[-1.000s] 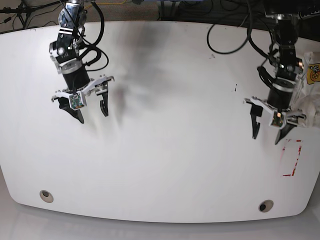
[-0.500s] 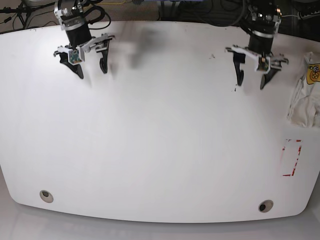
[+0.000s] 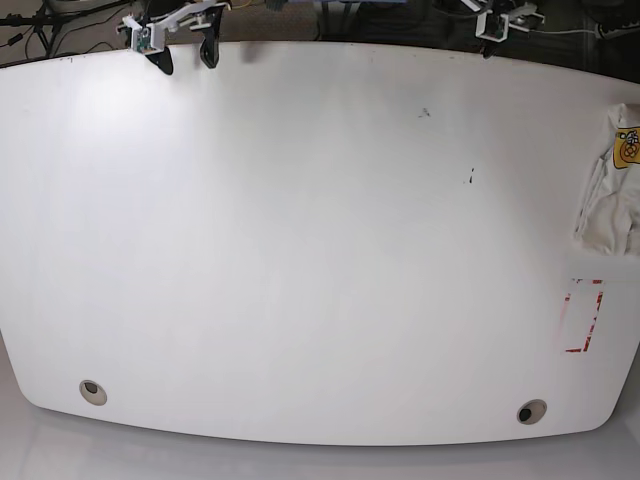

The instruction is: Fold the T-shirt properly

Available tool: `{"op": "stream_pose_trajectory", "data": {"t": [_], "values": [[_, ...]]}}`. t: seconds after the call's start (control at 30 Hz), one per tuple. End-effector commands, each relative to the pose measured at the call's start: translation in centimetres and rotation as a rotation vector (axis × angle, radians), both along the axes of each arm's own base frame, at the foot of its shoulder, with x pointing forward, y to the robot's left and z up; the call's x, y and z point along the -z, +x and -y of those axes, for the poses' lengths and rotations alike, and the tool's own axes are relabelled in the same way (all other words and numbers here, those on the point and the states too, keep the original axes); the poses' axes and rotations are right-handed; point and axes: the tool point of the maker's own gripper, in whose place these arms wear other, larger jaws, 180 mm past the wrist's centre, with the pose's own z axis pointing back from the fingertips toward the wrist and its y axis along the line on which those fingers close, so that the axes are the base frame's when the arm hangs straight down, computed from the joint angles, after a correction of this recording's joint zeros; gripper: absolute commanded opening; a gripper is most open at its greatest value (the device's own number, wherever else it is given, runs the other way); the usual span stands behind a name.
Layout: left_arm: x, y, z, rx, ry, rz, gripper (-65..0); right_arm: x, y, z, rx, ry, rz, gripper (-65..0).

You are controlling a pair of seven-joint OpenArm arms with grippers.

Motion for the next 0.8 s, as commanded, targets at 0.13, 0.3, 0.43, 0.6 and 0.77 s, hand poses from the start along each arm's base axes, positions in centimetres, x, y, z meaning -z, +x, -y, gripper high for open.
{"op": "stream_pose_trajectory", "data": {"t": [0.13, 0.3, 0.43, 0.6, 0.77], "values": [[2.1, -5.0, 0.6, 0.047, -0.02, -0.137, -28.2, 1.0, -4.6, -0.2, 0.055, 0.042, -0.07, -22.0], [4.8, -9.0, 0.4, 0.039, -0.026, -0.263, -28.2, 4.1, -8.8, 0.0, 0.106, 0.072, -0.198, -22.0], [7.7, -12.5, -0.3, 0.018, -0.021, -0.372, -28.2, 6.7, -12.3, 0.1, 0.14, 0.094, -0.302, -22.0], [11.4, -13.7, -1.1, -0.007, -0.015, -0.442, -28.2, 9.9, -14.3, -0.4, 0.134, 0.122, -0.383, -22.0], [15.6, -14.9, -2.0, -0.041, -0.008, -0.531, -28.2, 13.3, -15.6, -1.4, 0.087, 0.132, -0.454, -22.0]]}}
